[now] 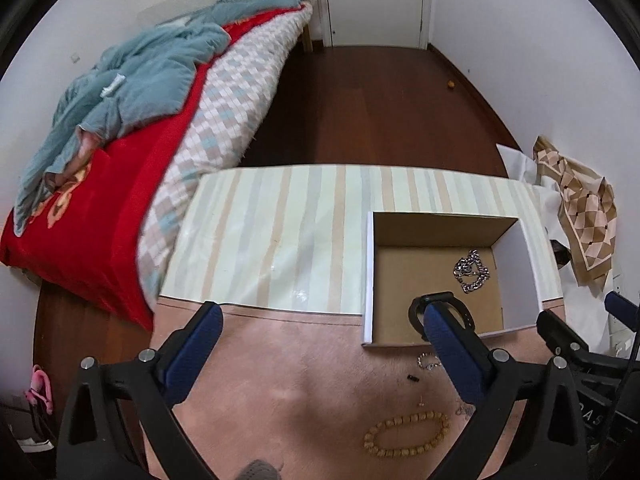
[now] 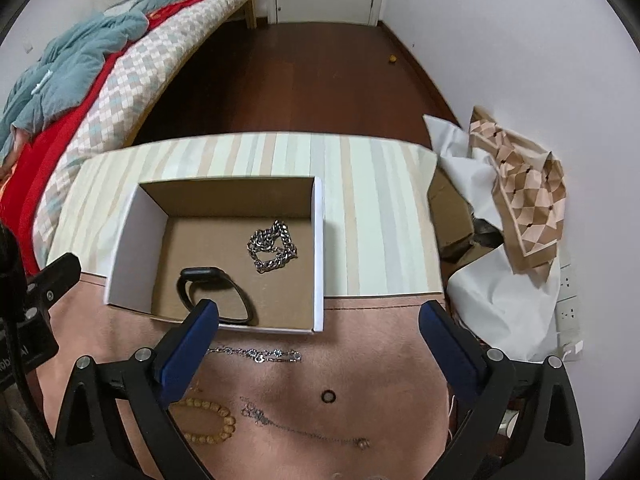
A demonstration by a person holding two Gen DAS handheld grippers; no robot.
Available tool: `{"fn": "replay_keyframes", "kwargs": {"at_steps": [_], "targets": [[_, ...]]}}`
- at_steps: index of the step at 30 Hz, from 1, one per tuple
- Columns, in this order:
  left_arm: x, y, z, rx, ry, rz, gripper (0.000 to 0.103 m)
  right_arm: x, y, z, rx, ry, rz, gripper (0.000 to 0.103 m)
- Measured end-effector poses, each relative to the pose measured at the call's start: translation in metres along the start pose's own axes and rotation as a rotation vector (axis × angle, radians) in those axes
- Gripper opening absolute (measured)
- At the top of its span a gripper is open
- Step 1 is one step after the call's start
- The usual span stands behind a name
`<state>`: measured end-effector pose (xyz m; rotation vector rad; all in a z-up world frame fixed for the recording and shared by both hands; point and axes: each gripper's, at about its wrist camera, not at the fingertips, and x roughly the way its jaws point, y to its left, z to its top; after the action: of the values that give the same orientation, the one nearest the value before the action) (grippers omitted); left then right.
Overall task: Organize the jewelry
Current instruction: 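Withdraw both tools from the box back over the table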
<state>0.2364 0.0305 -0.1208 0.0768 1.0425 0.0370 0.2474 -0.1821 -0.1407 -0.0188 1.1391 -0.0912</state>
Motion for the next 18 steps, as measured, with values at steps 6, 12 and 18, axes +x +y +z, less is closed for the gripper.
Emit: {"fn": "replay_keyframes", "kwargs": {"at_steps": [6, 12, 18], "targets": [[-0.041, 0.007, -0.013, -0.002, -0.069, 0.011, 0.103, -0.047, -0.001, -0.010, 0.003, -0.078, -0.006, 0.101], [-0.080, 0.013, -0.029, -0.015, -0.115, -0.007, 0.103, -0.097, 0.001, -0.027, -0.008, -0.154, -0.014, 0.101], [-0.115, 0.015, -0.047, -0.012, -0.152, -0.021, 0.103, -0.137, -0.001, -0.045, 0.006, -0.204, -0.009, 0.101]]}}
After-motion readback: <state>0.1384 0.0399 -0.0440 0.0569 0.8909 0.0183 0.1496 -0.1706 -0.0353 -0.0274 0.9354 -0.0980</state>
